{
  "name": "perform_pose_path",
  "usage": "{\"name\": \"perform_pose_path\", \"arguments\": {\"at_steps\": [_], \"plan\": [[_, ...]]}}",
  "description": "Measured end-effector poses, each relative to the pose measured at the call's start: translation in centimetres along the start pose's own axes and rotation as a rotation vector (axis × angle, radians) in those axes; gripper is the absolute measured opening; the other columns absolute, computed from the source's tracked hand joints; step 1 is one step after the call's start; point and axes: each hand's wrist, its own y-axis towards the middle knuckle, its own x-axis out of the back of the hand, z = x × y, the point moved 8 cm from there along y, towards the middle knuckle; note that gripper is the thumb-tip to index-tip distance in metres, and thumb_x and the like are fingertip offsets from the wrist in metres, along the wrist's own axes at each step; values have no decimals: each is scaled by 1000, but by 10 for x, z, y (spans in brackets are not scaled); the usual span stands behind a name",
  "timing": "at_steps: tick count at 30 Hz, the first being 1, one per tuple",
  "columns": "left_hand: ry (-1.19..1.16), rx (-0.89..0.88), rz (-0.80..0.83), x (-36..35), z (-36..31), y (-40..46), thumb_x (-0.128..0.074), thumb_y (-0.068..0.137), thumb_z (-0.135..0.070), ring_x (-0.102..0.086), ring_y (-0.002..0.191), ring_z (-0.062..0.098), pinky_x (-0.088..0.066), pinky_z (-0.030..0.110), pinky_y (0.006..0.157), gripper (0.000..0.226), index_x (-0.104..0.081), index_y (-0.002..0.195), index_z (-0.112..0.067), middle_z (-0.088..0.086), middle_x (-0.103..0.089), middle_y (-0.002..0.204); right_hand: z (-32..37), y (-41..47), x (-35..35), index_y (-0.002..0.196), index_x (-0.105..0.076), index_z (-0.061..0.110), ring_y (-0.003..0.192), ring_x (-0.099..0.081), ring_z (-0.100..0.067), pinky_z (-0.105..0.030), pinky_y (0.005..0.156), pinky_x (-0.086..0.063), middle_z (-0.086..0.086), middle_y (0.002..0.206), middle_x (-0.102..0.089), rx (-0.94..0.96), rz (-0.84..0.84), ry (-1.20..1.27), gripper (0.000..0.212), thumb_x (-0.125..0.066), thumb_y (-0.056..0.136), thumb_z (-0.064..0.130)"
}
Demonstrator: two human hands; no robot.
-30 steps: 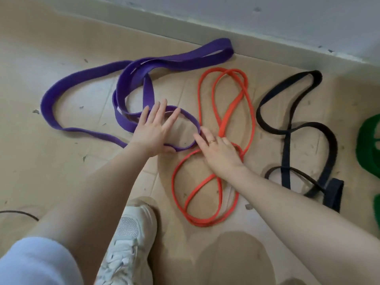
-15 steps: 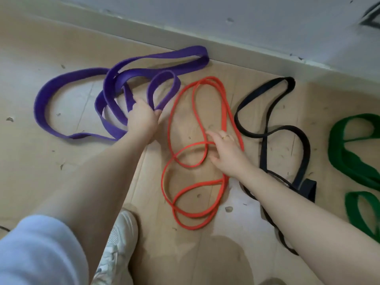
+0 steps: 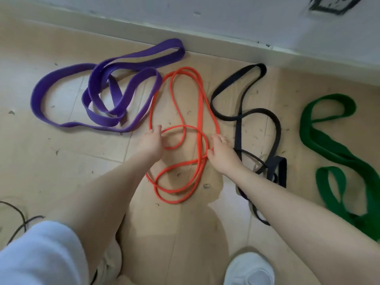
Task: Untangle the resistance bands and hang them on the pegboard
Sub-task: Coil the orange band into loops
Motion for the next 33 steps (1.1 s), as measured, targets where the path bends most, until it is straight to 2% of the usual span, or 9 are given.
{"name": "perform_pose_path", "arguments": {"at_steps": [5, 8, 11, 14, 17, 20, 23, 28, 33], "plan": [[-88, 51, 33, 1, -8, 2, -49, 92, -17, -56, 103, 27, -47, 31, 79, 31, -53, 123, -14, 12, -60, 117, -5, 10, -26, 151, -3, 21, 143, -9, -23, -44, 111, -23, -2, 156, -19, 18, 136, -215, 62, -34, 98, 14], [-144, -74, -46, 13, -25, -8, -45, 91, -5, -55, 100, 25, -40, 26, 75, 27, -58, 115, -8, 12, -60, 113, -10, 9, -15, 148, -18, 19, 135, -29, -27, -44, 109, -25, -7, 144, -42, -35, -71, -107, 56, -41, 98, 23], [-287, -111, -224, 50, -39, -23, -48, 92, -8, -57, 92, 21, -44, 25, 73, 17, -57, 106, -8, 8, -62, 104, -2, 6, -1, 143, -35, 18, 115, -49, -30, -45, 101, -40, -7, 118, -61, -23, -72, 206, 53, -53, 93, 28], [-414, -58, -248, 81, -49, -35, -49, 94, -14, -57, 79, 11, -46, 18, 59, 8, -50, 100, -17, -3, -58, 94, 31, 0, 17, 117, -63, 12, 99, -59, -25, -41, 90, -48, -8, 108, -66, 160, 82, 234, 30, -57, 91, 26], [-449, -108, -160, 99, -68, -54, -53, 92, -17, -64, 87, 13, -56, 28, 72, 9, -53, 102, -17, -3, -65, 97, 57, -14, 52, 90, -68, 21, 94, -61, -22, -39, 87, -51, -1, 98, -62, 265, 118, 320, 5, -64, 87, 22], [-509, -181, -166, 128, -86, -86, -59, 90, -21, -63, 87, 9, -53, 20, 76, 13, -56, 102, -15, -4, -67, 97, 79, -42, 96, 74, -60, 31, 83, -60, -3, -25, 76, -48, 7, 90, -55, 276, 53, 449, 21, -66, 85, 14], [-568, -299, -245, 157, -108, -112, -60, 90, -18, -56, 78, -1, -44, 6, 66, 10, -56, 97, -13, -9, -61, 88, 101, -69, 122, 88, -62, 29, 72, -59, 8, -15, 69, -46, 13, 82, -61, 318, 94, 483, 18, -67, 83, 13], [-738, -411, -371, 204, -124, -150, -62, 87, -18, -60, 86, 6, -52, 31, 82, 9, -57, 90, -24, -14, -61, 86, 135, -117, 169, 124, -42, 25, 93, -62, -12, -25, 77, -53, -1, 99, -60, 390, 33, 654, 51, -69, 82, 13], [-926, -579, -326, 228, -134, -180, -66, 84, -12, -61, 78, 3, -52, 25, 76, 14, -58, 84, -23, -8, -63, 82, 172, -161, 197, 110, -47, 25, 77, -62, -5, -20, 65, -51, 5, 94, -56, 450, -120, 706, 18, -53, 94, 20]]}}
